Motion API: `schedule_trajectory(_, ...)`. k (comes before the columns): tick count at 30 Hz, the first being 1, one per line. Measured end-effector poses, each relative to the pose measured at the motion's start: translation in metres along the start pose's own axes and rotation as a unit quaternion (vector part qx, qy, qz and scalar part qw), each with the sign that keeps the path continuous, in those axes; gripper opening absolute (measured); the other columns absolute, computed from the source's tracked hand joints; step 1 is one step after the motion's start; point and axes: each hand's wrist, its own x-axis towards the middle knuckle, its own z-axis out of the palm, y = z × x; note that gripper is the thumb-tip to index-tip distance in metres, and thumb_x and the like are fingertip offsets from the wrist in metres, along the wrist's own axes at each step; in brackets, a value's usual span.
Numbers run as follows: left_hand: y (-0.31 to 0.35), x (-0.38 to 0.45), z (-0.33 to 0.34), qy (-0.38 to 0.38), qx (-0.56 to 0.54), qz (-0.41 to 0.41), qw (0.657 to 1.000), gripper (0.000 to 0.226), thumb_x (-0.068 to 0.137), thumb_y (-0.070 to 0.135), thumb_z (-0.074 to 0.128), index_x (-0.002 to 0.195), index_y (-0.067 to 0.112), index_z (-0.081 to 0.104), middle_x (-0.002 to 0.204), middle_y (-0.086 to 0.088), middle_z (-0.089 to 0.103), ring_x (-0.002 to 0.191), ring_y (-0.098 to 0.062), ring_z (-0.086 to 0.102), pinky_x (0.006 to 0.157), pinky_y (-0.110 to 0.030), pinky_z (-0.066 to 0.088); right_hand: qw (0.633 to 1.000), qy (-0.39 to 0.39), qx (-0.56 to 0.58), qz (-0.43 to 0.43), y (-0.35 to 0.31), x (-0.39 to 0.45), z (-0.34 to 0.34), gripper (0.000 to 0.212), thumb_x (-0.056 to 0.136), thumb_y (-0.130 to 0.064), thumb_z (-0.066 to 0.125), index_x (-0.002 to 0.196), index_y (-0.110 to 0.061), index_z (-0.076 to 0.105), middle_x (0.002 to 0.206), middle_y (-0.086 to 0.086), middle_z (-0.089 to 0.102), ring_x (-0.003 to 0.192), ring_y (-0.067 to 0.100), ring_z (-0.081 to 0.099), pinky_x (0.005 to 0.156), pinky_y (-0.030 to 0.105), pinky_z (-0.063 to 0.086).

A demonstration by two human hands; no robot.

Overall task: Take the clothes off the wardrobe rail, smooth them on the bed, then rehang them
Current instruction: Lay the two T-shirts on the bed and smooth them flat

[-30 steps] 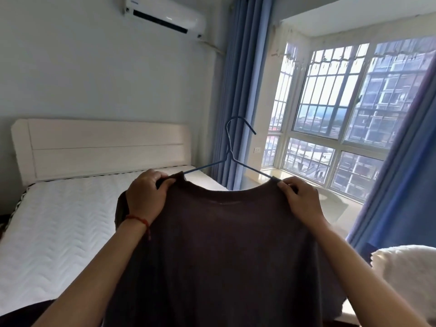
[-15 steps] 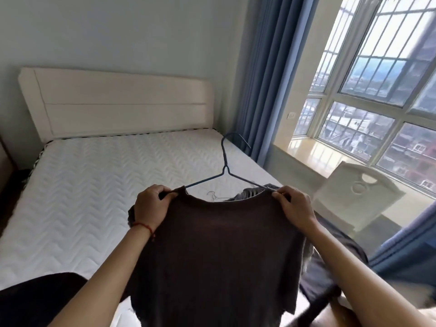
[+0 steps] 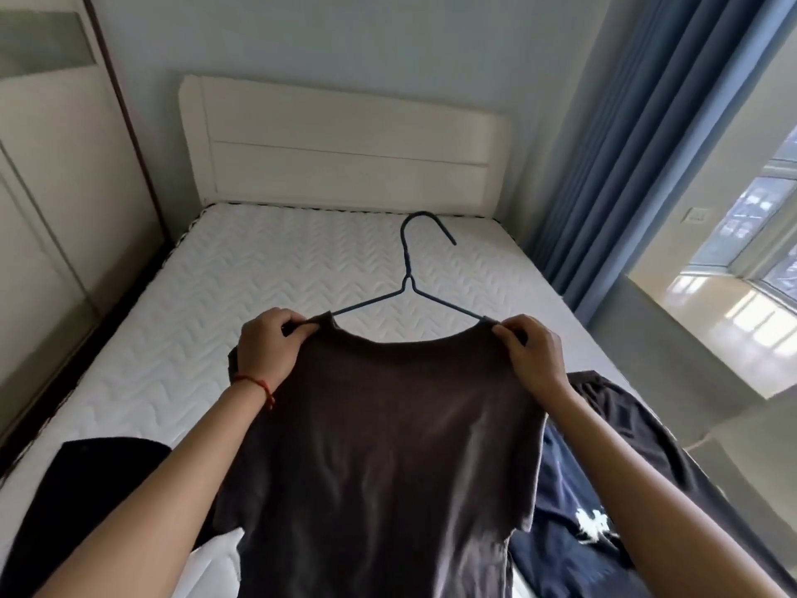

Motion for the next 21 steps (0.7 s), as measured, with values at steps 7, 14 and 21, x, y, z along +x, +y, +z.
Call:
schedule_trajectory(7,-0.007,0.046,0.038,0.058,0.058,-0.032,0.996,0.017,0.077,0.017,0.071,0.084,0.001,0.071,0.091,-0.016,0.070,0.092,-0.030,0.062,0.083,-0.031,0.043,0.998,-0.045,0.045,-0.001,0.028,0.086,0.056,0.017,0.089,-0.020,0.058,0.094,-0.007,0.067,0.097,0.009,0.066,0.091,0.022,0.058,0.079,0.022,0.036)
schedule_trajectory(14,-0.065,0.111,0.092,0.052,0.101,-0.043,0.993,0.016,0.080,0.020,0.068,0.085,0.005,0.070,0.091,-0.012,0.069,0.091,-0.026,0.061,0.080,-0.029,0.044,0.997,-0.049,0.055,-0.003,0.063,0.139,0.139,0.017,0.091,-0.022,0.053,0.097,-0.012,0.065,0.092,-0.002,0.057,0.085,0.014,0.050,0.078,0.024,0.033)
schedule_trajectory(21,-0.194,0.118,0.182,-0.027,0.174,-0.109,0.978,0.018,0.079,0.023,0.068,0.084,0.006,0.071,0.092,-0.014,0.071,0.090,-0.032,0.063,0.082,-0.038,0.047,0.990,-0.135,-0.007,0.047,0.153,0.138,0.275,0.015,0.089,-0.029,0.055,0.095,-0.020,0.065,0.099,0.005,0.064,0.094,0.029,0.058,0.083,0.041,0.047)
